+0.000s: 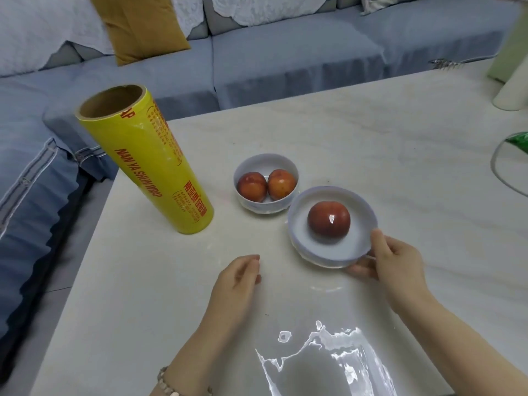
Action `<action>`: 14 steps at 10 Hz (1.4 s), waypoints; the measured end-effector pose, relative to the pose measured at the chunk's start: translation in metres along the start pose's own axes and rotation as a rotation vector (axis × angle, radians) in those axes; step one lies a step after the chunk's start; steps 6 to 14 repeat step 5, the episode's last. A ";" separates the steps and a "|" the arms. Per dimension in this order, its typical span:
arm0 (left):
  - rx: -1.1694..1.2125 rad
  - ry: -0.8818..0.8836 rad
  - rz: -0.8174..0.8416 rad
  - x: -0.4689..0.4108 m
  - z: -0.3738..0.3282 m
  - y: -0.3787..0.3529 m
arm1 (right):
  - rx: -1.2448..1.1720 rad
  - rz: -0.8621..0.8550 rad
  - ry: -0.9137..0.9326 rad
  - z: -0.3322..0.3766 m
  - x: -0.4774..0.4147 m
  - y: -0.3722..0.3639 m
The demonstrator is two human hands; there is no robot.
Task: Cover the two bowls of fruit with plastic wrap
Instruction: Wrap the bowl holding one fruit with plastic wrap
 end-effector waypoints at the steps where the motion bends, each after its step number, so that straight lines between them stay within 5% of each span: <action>1: -0.028 0.004 0.002 0.003 0.003 0.005 | -0.002 -0.046 -0.045 -0.006 -0.010 -0.004; 5: -0.171 -0.075 0.059 -0.002 -0.007 -0.002 | 0.392 -0.139 0.093 0.010 -0.002 0.015; 14: -0.171 -0.075 0.059 -0.002 -0.007 -0.002 | 0.392 -0.139 0.093 0.010 -0.002 0.015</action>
Point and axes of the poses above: each hand's wrist, its own x-axis away from the middle knuckle, its own y-axis out of the back of the hand, z = x × y, the point moved 6 cm from there along -x, towards the middle knuckle, and after that the axes turned 14 degrees about x, right-handed, at the moved point
